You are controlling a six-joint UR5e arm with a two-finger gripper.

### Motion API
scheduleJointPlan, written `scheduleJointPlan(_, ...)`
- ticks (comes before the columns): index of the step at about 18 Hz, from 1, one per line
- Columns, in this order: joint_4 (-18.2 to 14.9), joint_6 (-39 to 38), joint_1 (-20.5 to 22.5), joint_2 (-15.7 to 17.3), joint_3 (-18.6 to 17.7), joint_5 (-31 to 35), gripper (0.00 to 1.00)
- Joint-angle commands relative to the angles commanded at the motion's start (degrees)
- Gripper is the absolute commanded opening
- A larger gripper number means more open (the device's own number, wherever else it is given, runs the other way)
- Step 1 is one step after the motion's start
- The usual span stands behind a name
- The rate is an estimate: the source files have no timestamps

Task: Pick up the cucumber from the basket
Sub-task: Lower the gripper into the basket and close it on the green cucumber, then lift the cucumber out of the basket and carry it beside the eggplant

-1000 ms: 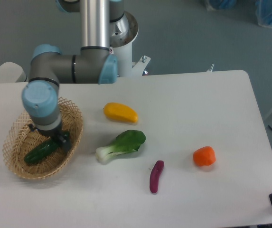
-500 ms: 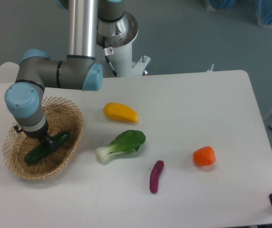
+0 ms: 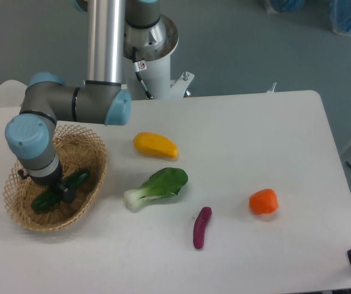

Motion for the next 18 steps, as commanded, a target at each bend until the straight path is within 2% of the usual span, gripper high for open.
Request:
scheduleJointPlan(1,-0.09,-0.09,0.00,0.00,0.00,0.09,0.67)
scheduleJointPlan(2,-0.17,-0.09,0.00,0.17,0.09,0.09,0.57)
scheduleJointPlan(5,-0.09,0.09,0.00,0.52,0.09,0.18,0.18)
scheduleJointPlan(6,-0.17,0.17,0.00,0.70,0.26,0.09,0.08)
scheduleJointPlan(7,-0.35,0.35,0.09,0.79,0.35,0.18,0.02)
scheduleJointPlan(9,-0.87,0.61,0.17,0.97,0.61,0.26,0.01)
scheduleJointPlan(13,-2.19,1.05,1.84,3.69,0.97,0.18,0.01)
scheduleJointPlan(16,-5.00,2.71,3.77,4.48,3.24,0.00,0.01)
scheduleJointPlan(18,-8.51,5.17,4.92,4.74,5.96,-0.09,0.01)
